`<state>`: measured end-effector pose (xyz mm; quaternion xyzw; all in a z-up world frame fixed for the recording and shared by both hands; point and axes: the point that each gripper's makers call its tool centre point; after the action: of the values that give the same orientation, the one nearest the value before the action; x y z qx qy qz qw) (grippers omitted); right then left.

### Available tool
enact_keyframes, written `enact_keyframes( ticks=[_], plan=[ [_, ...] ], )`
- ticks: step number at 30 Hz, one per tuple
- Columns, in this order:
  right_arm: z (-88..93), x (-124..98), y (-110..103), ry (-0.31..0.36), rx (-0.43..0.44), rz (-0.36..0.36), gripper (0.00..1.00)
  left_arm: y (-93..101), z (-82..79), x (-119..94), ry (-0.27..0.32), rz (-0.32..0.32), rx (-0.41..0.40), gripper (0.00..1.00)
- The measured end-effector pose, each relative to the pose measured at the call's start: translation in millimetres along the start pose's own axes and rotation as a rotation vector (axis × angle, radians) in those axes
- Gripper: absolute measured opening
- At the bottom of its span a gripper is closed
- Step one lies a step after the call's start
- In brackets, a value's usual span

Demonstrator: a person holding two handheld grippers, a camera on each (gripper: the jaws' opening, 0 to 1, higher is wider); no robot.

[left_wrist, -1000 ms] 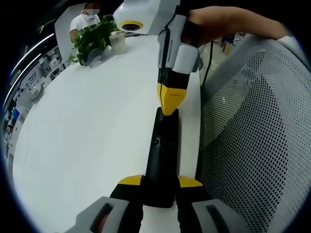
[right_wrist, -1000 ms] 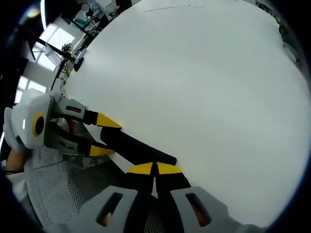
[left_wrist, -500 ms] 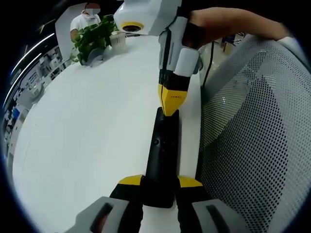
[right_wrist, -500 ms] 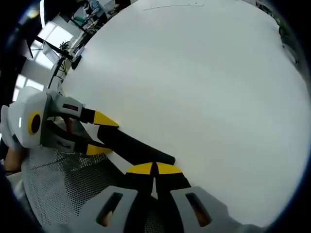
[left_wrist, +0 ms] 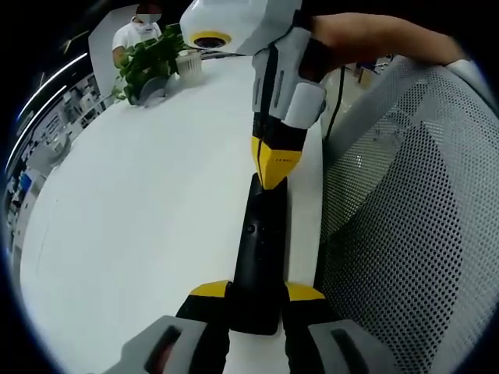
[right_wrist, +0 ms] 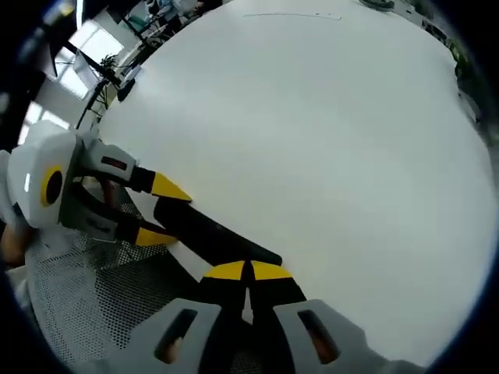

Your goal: Press the specified remote control buttons in sequence, fully releasing each button before pressing the next.

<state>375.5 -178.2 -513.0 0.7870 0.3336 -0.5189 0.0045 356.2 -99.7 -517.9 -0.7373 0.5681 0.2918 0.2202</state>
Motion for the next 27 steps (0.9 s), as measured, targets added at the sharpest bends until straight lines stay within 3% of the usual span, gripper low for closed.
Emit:
enact_keyframes(
  ticks=[12, 18, 27],
  plan=[
    [0.0, -2.1, -1.7, -0.002, 0.028, 0.002, 0.0, 0.3, -0.3, -0.1, 0.007, -0.004, -0.005, 0.25],
    [-11.2, -0.7, -7.3, 0.052, 0.007, -0.022, 0.0, 0.1, -0.2, 0.0, 0.008, -0.004, -0.006, 0.25],
    [-5.8, 4.8, -9.0, 0.022, 0.004, -0.032, 0.0, -0.3, 0.0, 0.5, 0.007, -0.003, -0.004, 0.25]
  ],
)
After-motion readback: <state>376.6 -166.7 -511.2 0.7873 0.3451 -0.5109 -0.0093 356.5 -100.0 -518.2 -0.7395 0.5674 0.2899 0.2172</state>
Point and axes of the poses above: the point that each gripper's makers call its tool centre point, and the gripper's own axes: x roughly forward along the fingers, y roughly to its right, z roughly out of its underside, and after that the axes turned 15 degrees about y, right-handed
